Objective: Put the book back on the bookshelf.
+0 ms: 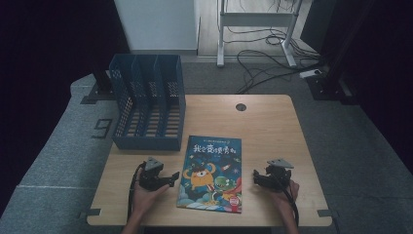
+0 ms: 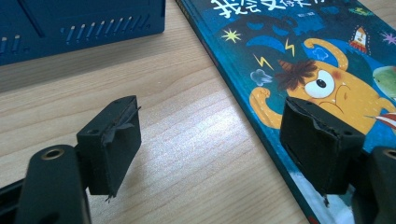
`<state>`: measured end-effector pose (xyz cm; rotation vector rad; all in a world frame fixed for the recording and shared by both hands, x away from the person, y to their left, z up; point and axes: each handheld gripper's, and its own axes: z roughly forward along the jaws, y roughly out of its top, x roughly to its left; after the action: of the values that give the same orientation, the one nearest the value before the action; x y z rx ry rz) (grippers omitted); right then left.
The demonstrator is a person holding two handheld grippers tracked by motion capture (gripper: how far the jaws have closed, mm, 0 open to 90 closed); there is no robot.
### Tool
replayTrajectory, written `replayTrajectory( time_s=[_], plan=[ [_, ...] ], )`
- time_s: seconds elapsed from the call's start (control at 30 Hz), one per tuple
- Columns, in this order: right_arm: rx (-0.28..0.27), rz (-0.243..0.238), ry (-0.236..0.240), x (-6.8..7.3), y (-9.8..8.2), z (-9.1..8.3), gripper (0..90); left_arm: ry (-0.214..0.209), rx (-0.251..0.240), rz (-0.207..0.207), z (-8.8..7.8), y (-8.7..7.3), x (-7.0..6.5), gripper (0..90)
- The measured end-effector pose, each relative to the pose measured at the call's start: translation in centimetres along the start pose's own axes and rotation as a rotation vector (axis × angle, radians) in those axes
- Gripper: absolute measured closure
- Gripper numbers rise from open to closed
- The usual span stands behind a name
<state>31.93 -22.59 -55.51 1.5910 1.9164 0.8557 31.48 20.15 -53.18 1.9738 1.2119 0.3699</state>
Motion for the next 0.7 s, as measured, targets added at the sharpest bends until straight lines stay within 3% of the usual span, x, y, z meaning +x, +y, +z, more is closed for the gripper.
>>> replayTrajectory(
  time_s=[0.33, 0.7],
  plan=[
    [-0.003, -0.011, 0.012, -0.23, -0.27, -0.29, 13.2, -0.016, -0.014, -0.007, 0.18, 0.08, -0.11, 19.0],
    [-0.003, 0.018, -0.007, -0.47, -0.27, -0.39, 14.2, -0.048, -0.028, -0.037, -0.2, 0.21, 0.27, 19.6]
  ],
)
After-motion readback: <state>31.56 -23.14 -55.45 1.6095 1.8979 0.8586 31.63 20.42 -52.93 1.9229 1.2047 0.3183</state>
